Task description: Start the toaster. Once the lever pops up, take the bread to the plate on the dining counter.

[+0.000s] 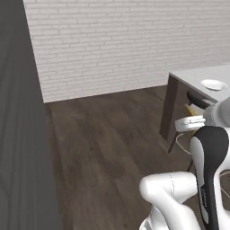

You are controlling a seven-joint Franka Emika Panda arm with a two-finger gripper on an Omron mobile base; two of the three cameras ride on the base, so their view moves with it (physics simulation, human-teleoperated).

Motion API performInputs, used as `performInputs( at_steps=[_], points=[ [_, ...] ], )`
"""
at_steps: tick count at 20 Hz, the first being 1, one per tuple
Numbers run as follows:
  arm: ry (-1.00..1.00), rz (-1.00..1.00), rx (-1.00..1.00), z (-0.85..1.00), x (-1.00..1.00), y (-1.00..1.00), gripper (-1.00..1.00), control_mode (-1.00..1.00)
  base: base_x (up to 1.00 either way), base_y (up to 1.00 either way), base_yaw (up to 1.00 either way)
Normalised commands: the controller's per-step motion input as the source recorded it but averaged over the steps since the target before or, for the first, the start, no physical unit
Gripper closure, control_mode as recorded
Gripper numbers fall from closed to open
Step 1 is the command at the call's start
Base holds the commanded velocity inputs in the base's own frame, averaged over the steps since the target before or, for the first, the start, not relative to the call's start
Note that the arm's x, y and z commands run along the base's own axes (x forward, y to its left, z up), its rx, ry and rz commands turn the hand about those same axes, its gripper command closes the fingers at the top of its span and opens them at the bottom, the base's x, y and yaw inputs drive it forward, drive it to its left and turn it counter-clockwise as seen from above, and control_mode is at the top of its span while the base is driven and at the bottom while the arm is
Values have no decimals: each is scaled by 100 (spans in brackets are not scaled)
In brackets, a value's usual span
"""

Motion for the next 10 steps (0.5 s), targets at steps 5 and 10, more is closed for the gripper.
performInputs(
  at_steps=[5,10],
  points=[
    [0,0,0,0,0,0,100,100,100,24,0],
    [0,0,0,0,0,0,100,100,100,36,-1]
  ],
)
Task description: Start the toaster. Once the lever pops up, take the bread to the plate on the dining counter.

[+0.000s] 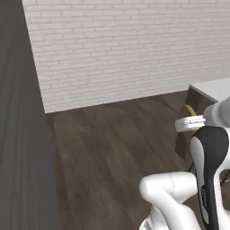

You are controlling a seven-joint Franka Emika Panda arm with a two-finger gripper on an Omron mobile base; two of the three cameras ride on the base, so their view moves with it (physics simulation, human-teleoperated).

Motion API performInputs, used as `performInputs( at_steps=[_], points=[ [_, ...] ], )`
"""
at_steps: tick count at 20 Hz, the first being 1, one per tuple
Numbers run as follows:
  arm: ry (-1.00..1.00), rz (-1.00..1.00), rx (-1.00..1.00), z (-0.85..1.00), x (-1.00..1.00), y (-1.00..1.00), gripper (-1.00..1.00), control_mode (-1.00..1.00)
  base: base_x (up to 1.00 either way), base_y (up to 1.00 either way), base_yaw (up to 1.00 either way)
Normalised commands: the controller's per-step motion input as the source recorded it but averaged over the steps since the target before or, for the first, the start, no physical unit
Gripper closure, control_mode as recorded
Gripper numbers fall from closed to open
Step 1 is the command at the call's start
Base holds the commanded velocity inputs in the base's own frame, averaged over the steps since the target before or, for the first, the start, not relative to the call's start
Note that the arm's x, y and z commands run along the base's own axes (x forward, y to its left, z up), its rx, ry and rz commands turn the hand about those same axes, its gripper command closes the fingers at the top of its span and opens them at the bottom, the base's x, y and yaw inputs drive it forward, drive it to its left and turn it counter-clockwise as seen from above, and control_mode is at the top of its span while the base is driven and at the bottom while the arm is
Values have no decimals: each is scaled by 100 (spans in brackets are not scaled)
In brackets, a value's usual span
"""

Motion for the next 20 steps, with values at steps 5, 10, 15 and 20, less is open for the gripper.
performInputs(
  at_steps=[5,10,15,20],
  points=[
    [0,0,0,0,0,0,100,100,100,5,-20],
    [0,0,0,0,0,0,100,100,94,8,-53],
    [0,0,0,0,0,0,100,100,72,31,-66],
    [0,0,0,0,0,0,100,100,65,36,-69]
  ],
)
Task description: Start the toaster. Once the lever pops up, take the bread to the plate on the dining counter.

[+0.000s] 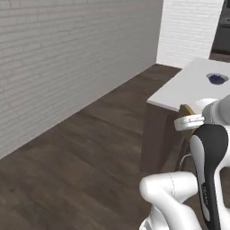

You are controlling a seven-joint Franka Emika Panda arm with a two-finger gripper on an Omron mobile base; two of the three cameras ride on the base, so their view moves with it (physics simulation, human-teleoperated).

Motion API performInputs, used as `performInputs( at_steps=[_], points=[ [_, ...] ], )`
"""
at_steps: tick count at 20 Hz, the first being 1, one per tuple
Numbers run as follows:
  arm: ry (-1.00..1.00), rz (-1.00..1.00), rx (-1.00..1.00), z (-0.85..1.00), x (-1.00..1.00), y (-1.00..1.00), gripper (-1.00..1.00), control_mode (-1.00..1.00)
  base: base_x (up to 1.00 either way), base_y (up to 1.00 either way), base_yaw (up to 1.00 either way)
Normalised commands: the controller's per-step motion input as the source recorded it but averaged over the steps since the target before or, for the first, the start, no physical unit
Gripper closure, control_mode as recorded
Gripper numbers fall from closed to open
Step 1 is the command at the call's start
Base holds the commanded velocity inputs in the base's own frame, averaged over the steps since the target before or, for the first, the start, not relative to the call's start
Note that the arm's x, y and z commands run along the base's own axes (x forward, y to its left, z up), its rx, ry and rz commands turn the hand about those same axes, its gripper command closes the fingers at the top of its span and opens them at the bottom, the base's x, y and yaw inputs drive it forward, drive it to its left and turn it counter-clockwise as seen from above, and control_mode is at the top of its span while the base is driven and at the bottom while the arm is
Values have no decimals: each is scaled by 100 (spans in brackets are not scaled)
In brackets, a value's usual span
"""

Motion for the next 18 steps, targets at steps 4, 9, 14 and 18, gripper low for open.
performInputs(
  at_steps=[4,9,14,18],
  points=[
    [0,0,0,0,0,0,100,100,63,37,-70],
    [0,0,0,0,0,0,100,100,66,37,-69],
    [0,0,0,0,0,0,100,100,69,36,-67],
    [0,0,0,0,0,0,100,100,66,35,-67]
  ],
)
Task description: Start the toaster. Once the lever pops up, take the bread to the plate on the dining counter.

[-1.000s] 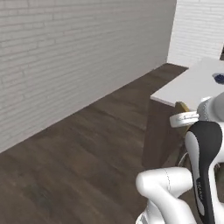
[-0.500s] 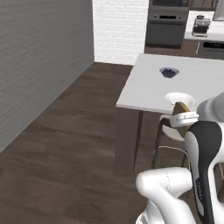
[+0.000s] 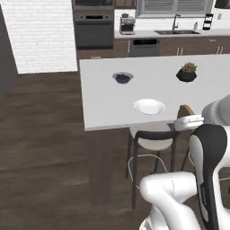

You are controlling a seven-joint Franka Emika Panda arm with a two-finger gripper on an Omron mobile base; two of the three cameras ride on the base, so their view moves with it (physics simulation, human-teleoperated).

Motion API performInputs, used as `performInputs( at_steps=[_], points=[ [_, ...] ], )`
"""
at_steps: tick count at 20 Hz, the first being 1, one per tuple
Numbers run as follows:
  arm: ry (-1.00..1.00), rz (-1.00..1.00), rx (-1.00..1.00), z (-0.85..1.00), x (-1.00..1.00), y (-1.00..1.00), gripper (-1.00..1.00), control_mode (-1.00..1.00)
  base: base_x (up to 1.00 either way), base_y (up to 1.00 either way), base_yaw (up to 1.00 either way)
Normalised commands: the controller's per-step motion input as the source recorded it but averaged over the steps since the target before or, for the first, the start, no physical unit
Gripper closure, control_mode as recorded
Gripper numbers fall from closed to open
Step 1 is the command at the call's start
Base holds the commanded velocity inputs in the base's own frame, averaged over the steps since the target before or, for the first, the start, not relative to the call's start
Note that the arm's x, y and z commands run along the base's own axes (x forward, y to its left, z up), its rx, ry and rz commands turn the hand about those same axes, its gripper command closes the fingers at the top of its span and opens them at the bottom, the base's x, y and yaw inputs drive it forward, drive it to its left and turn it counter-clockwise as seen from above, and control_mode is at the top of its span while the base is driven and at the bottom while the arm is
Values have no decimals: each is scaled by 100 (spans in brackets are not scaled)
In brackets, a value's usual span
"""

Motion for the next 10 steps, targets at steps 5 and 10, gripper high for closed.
performInputs(
  at_steps=[5,10],
  points=[
    [0,0,0,0,0,0,100,100,69,23,-63],
    [0,0,0,0,0,0,100,100,56,22,-37]
  ],
)
